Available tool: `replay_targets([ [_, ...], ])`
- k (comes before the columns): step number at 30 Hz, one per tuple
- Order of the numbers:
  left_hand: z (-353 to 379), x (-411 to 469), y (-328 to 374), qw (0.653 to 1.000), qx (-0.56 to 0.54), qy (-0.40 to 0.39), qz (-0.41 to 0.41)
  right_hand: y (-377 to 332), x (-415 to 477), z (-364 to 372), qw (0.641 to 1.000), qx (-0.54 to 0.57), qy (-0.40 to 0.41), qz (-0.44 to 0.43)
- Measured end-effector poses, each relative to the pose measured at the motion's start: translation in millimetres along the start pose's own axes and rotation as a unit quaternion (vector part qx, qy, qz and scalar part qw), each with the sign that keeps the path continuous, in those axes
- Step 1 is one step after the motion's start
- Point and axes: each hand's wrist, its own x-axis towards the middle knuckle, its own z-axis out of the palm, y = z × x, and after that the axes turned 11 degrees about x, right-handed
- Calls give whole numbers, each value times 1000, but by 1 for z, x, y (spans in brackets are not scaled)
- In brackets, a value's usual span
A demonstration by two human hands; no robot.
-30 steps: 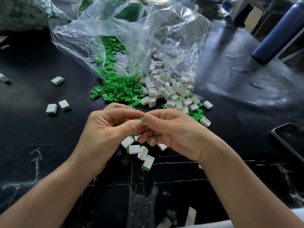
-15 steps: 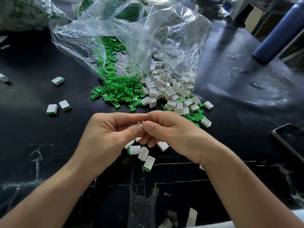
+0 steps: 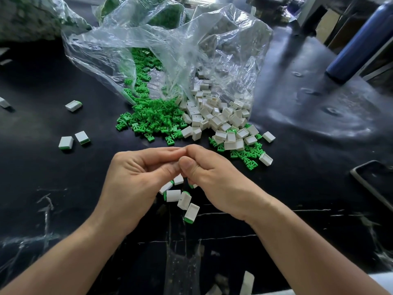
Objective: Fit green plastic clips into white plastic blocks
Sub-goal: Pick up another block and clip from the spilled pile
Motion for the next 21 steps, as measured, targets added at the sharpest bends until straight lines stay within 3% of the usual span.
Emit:
replay_targets([
  [21, 1, 1, 2, 999, -43, -25, 10, 1, 0, -7, 998, 55, 9, -11],
])
